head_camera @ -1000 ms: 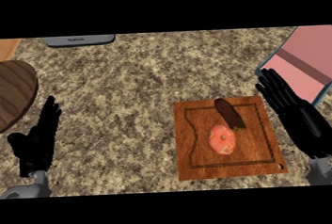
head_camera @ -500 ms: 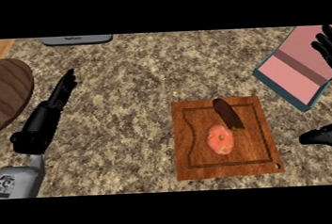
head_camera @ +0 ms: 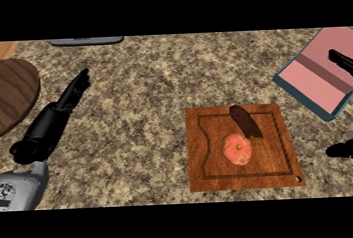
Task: Pick the squash from the cutting board and place it in the cardboard box
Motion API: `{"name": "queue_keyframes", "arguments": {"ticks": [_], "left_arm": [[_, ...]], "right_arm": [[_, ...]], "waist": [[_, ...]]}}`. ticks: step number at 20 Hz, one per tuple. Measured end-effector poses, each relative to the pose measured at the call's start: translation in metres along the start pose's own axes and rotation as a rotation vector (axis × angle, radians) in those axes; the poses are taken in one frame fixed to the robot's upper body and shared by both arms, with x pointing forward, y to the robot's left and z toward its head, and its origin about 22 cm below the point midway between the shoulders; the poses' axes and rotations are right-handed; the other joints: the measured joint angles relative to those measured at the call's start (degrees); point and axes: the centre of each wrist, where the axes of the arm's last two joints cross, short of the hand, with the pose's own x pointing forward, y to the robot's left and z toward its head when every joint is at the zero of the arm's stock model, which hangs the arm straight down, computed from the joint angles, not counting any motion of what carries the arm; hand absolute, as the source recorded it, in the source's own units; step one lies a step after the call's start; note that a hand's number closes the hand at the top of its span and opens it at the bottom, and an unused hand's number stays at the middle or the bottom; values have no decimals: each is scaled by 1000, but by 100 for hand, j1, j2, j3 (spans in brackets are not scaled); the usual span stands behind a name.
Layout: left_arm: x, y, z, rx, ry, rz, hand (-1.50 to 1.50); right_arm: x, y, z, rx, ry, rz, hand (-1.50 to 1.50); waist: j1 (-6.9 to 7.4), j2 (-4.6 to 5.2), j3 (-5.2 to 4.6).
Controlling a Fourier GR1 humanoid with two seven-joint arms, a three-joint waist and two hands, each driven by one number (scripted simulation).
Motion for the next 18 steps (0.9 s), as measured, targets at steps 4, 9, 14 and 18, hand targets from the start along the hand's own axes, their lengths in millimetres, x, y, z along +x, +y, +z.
{"name": "queue_keyframes", "arguments": {"ticks": [4,9,14,18], "left_arm": [[2,-1,-4,-11,-7,-1,0],[-1,1,-6,-12,-1,0,0],[-2,0,-6,-17,-2,0,0],[-3,2,-8,-14,0,-6,0]], "right_arm": [[17,1,-14,164,22,134,-150],[47,15,-30,376,67,293,-150],[84,45,-43,507,110,418,-150],[109,69,-49,577,166,489,-150]], "waist": [[-7,-9,-10],[-20,-18,-17],[-16,-20,-18],[-15,-19,-16]]}}
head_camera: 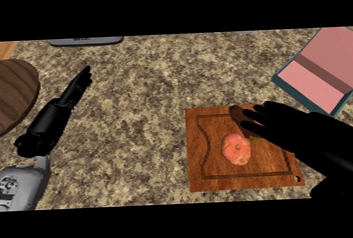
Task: Pick the squash from the cutting board and place it in the cardboard box
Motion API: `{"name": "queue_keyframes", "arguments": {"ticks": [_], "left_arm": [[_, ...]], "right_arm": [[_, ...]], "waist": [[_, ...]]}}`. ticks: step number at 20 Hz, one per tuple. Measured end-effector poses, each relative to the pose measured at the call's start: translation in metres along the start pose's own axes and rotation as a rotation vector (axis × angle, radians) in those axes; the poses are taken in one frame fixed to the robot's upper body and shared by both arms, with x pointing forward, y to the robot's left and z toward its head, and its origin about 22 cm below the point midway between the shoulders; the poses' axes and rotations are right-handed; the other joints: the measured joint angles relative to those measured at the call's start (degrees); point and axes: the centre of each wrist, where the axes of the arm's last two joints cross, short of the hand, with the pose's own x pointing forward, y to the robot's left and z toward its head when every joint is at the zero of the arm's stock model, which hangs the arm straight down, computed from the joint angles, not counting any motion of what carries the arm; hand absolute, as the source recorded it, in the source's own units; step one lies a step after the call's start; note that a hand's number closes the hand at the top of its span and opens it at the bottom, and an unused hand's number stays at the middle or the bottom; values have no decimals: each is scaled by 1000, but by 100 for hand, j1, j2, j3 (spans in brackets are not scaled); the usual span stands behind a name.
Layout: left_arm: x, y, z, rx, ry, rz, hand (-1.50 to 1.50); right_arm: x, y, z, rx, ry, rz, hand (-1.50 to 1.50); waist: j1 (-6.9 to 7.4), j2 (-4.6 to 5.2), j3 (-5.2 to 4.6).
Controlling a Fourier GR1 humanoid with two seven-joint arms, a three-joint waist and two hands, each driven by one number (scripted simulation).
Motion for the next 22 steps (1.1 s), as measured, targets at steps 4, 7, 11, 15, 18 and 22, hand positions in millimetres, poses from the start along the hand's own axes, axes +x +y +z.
{"name": "queue_keyframes", "arguments": {"ticks": [4,7,11,15,18,22], "left_arm": [[0,-2,3,-5,-5,6,0],[2,0,-3,1,-5,4,0],[-3,4,9,0,-5,4,0],[-3,1,6,0,-5,5,0],[-1,1,6,-1,-7,7,0],[-8,0,7,3,-4,6,0]], "right_arm": [[24,8,-12,57,57,15,-150],[38,16,-18,87,85,19,-150],[44,31,-24,119,112,17,-150],[55,42,-35,109,147,50,-150],[52,48,-41,92,167,56,-150],[56,55,-51,89,178,68,-150]], "waist": [[13,4,3],[2,6,4],[6,7,7],[4,10,9],[4,10,9],[2,11,9]]}}
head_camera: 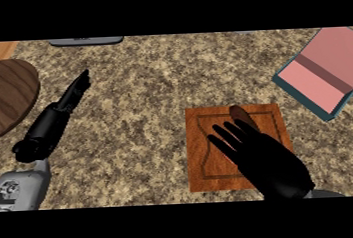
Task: Pick the squash from the cutting board and place it in the cardboard box
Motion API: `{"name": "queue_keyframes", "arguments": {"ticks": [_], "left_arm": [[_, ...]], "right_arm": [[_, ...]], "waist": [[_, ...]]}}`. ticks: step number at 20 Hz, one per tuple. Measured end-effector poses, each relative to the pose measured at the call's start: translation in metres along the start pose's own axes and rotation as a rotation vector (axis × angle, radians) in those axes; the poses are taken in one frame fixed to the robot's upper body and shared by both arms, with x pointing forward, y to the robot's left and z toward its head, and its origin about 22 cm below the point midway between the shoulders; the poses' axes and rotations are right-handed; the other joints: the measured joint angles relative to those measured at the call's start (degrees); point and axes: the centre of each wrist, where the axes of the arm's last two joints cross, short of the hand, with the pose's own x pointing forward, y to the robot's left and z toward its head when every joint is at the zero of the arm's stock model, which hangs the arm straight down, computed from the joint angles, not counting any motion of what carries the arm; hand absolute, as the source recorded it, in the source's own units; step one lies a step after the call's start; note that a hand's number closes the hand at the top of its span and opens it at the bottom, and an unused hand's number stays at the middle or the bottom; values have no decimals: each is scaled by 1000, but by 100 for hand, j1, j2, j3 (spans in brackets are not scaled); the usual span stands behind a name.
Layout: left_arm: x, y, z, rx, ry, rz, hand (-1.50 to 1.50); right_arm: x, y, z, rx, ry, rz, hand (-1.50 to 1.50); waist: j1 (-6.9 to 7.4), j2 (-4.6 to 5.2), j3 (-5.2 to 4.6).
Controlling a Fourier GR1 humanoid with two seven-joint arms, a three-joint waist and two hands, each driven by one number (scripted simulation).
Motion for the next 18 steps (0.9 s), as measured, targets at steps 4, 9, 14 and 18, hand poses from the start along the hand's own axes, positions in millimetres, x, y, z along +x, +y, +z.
{"name": "queue_keyframes", "arguments": {"ticks": [4,9,14,18], "left_arm": [[4,-4,-2,-4,0,4,0],[8,-6,-1,-12,5,5,0],[8,-2,-2,-5,6,7,0],[7,-3,5,-3,3,1,0]], "right_arm": [[-9,5,-9,12,16,29,-150],[-11,16,-26,24,49,53,-150],[-15,32,-31,31,38,39,-150],[-18,37,-34,43,22,28,-150]], "waist": [[1,1,0],[6,2,1],[-1,1,1],[1,0,1]]}}
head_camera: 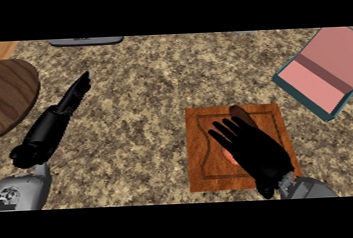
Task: Pick the squash from the cutting board and place it in the cardboard box
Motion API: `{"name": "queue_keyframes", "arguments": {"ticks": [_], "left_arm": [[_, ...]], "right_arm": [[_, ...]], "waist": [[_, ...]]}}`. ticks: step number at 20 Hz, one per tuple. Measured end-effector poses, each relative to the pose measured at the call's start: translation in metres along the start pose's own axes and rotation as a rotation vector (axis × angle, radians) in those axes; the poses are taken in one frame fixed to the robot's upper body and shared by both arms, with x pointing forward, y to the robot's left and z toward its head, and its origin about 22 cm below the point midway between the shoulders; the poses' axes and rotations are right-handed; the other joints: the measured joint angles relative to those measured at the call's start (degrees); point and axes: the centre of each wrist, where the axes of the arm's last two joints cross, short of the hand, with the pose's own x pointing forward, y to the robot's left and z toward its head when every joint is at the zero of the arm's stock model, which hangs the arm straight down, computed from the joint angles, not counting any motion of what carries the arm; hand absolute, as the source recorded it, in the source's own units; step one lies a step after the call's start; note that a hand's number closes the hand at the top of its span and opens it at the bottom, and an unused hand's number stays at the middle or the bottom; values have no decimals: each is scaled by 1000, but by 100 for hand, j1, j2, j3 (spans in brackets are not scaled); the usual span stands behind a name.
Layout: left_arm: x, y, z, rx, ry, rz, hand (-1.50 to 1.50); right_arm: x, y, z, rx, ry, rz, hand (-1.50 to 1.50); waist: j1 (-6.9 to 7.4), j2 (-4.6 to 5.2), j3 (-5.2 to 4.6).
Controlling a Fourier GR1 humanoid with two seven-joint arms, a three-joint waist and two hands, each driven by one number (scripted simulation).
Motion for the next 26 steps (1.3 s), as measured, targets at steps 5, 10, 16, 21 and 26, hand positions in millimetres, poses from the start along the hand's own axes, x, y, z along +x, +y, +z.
{"name": "queue_keyframes", "arguments": {"ticks": [5,10,16,21,26], "left_arm": [[2,2,-6,1,-2,-2,0],[-1,-3,-8,-2,-2,-5,0],[1,3,-10,0,-2,3,0],[-5,6,-6,4,-4,0,0],[-5,0,-5,-2,-4,6,0]], "right_arm": [[-9,16,-15,8,29,14,-150],[-13,29,-23,12,69,30,-150],[-21,35,-28,39,54,10,150],[-25,45,-35,-1,-40,49,150],[-22,49,-42,-93,-96,89,150]], "waist": [[1,2,0],[-4,2,0],[-2,0,-1],[6,-11,-13],[2,-20,-26]]}}
